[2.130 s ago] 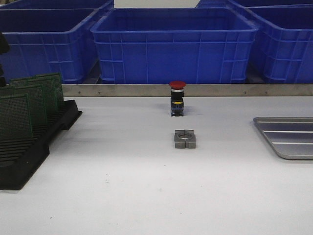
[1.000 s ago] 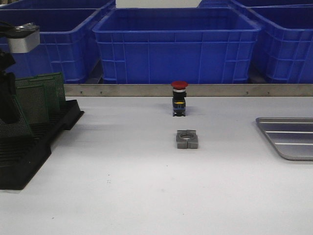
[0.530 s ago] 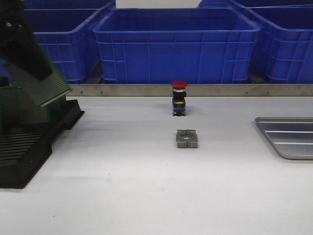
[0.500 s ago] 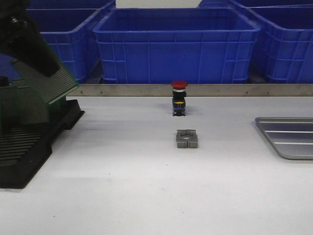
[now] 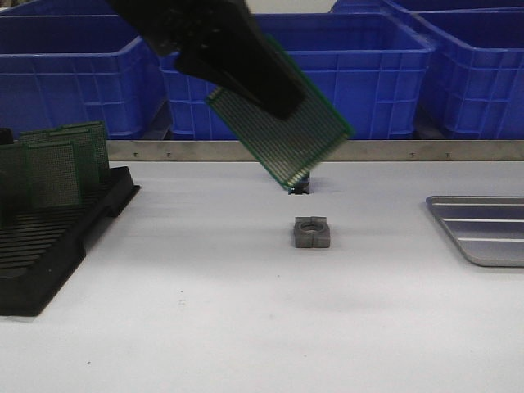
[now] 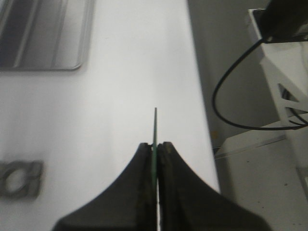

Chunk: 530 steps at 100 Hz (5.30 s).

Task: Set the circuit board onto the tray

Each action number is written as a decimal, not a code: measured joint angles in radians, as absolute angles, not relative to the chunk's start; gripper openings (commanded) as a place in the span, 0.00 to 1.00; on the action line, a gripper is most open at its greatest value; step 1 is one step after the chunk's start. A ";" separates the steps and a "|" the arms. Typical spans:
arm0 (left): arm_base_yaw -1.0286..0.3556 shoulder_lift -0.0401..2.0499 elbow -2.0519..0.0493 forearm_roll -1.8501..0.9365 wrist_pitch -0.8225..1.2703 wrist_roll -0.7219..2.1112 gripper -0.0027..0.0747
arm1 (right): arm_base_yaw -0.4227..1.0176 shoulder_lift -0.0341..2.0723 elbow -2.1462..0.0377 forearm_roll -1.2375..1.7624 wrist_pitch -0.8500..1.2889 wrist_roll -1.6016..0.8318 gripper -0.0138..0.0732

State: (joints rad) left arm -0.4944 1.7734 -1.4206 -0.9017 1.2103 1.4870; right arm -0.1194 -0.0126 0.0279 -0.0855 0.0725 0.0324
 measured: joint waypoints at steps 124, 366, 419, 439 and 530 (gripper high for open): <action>-0.635 1.799 -1.421 -0.902 1.210 1.483 0.01 | -0.046 0.447 -0.416 0.147 0.588 0.000 0.05; -0.466 1.801 -1.556 -0.742 1.213 1.478 0.61 | 0.046 1.147 -0.604 0.847 0.506 -0.832 0.03; -0.462 1.801 -1.558 -0.641 1.216 1.478 0.61 | -0.205 1.681 -0.902 0.847 0.632 -0.832 0.19; -0.462 1.801 -1.560 -0.530 1.216 1.470 0.60 | -0.205 1.757 -1.001 0.811 0.637 -0.836 0.86; -0.058 1.811 -1.560 -0.239 1.027 1.351 0.61 | -0.209 1.719 -1.055 0.750 0.664 -0.840 0.78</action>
State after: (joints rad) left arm -0.0582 1.8112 -1.5597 -0.2393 1.0271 1.3506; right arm -0.2087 1.7186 -1.0545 0.7503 0.6636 -0.8404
